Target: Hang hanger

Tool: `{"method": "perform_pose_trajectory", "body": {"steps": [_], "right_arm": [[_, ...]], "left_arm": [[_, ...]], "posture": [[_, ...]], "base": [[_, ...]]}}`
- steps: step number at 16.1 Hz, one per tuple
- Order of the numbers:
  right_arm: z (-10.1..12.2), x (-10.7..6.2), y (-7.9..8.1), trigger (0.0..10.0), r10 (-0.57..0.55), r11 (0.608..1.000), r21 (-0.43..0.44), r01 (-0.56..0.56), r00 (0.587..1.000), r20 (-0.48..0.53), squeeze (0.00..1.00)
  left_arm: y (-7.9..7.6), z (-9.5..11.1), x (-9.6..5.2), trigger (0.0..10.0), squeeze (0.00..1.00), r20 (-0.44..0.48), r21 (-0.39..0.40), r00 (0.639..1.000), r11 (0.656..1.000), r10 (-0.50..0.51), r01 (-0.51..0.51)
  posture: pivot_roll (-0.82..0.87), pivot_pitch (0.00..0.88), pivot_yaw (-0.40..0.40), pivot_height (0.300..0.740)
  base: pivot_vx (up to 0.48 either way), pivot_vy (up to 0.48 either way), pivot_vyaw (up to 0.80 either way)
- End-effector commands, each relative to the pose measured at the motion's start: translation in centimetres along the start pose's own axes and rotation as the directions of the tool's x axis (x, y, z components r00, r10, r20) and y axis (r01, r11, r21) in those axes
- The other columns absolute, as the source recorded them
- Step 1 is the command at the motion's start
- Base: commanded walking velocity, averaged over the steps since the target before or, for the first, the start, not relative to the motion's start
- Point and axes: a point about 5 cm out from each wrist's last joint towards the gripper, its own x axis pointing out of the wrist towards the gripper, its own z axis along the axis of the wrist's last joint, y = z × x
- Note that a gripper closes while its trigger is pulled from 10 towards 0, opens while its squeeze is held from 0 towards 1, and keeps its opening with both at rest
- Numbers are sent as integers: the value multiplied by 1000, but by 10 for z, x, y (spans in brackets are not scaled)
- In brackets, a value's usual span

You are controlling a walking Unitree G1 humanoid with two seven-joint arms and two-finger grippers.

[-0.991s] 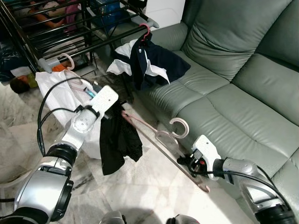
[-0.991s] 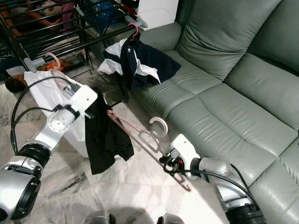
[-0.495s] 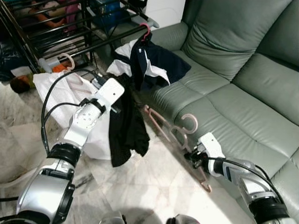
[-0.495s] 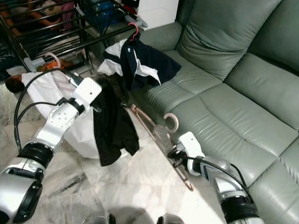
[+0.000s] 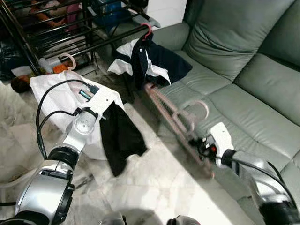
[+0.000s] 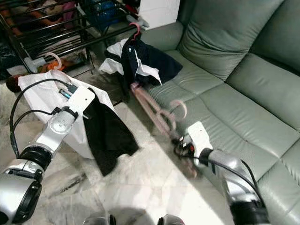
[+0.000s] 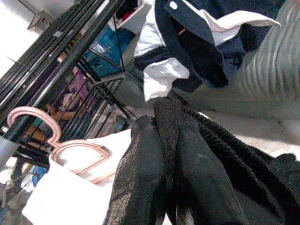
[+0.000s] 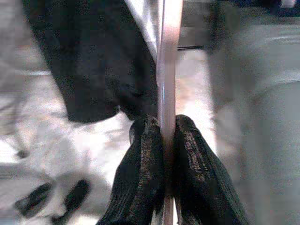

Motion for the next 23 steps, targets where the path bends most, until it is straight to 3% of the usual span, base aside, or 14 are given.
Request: {"method": "perform_pose_trajectory", "body": {"steps": [1,3,7,11,16,23], "right_arm": [[10,0,8,10000,80,997,-14,-79,996,26,0],[15,-1,15,10000,156,988,-12,-156,987,26,0],[11,0,17,10000,185,983,14,-185,983,-9,0],[2,11,35,10000,277,959,70,-274,960,-48,0],[-2,16,31,10000,249,966,85,-243,966,-68,0],[-11,11,22,10000,191,979,97,-181,976,-104,0]], "left_arm": [[3,8,4,10000,0,20,0,1000,1000,11,-11],[1,9,5,10000,0,21,3,1000,1000,8,-8],[0,11,6,10000,0,30,6,1000,1000,9,-10],[1,17,7,10000,0,60,1,998,1000,22,-22],[5,25,7,10000,0,105,16,994,1000,16,-18],[8,25,6,10000,0,126,16,992,1000,-10,8]], "posture": [[-78,0,51,740],[-78,0,51,740],[-72,0,46,740],[-66,0,41,740],[-61,0,35,740],[-69,0,37,740]], "base": [[0,0,0],[0,0,0],[0,0,0],[0,0,0],[0,0,0],[0,0,0]]}}
